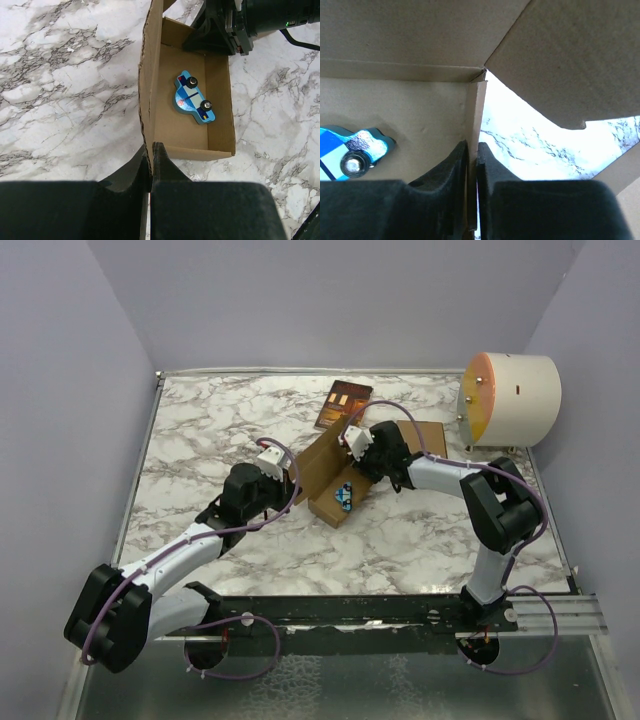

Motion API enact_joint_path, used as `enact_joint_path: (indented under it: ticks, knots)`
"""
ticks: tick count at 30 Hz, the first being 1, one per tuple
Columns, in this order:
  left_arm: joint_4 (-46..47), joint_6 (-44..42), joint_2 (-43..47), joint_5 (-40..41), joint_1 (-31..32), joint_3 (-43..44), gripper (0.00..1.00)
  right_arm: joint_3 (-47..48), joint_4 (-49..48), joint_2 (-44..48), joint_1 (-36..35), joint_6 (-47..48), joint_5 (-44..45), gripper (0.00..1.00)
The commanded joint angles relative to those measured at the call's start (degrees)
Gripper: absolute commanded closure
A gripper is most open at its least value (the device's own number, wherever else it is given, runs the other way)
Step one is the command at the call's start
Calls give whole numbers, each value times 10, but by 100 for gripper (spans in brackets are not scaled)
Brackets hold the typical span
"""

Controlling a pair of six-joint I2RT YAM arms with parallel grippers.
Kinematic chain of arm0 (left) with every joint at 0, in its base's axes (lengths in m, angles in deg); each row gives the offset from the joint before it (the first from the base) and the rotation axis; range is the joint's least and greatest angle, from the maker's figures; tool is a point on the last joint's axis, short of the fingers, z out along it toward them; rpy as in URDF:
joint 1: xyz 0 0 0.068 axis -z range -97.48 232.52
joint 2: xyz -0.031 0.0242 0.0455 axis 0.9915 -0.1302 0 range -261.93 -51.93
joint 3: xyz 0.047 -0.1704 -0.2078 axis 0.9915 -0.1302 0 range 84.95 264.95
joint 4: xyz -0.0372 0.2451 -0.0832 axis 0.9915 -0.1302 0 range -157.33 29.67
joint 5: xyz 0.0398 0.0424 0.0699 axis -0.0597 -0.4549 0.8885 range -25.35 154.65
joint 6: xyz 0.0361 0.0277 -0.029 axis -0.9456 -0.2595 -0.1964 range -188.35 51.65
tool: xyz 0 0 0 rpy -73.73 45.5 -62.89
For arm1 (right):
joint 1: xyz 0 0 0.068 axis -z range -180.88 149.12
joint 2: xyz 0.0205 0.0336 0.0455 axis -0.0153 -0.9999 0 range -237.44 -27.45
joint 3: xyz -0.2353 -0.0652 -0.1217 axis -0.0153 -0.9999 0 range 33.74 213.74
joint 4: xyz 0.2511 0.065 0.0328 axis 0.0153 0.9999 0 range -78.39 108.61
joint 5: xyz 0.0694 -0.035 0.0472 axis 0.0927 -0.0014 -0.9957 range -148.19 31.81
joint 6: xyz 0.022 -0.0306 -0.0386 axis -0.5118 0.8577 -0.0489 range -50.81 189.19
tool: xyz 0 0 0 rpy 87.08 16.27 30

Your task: Fold the paper box

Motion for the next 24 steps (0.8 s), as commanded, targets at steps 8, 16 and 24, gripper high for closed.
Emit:
enact_joint_path:
  ticks: [8, 16, 24]
  knots:
    - [4, -6, 3, -11, 0, 22, 100, 11, 28, 27, 4, -15, -53, 80]
    - [1, -17, 4, -7, 0, 24, 100, 8, 34, 56, 10, -17, -73, 68]
    - [-10, -41, 5, -1, 0, 34, 100, 5, 57, 86, 29, -2, -115, 55]
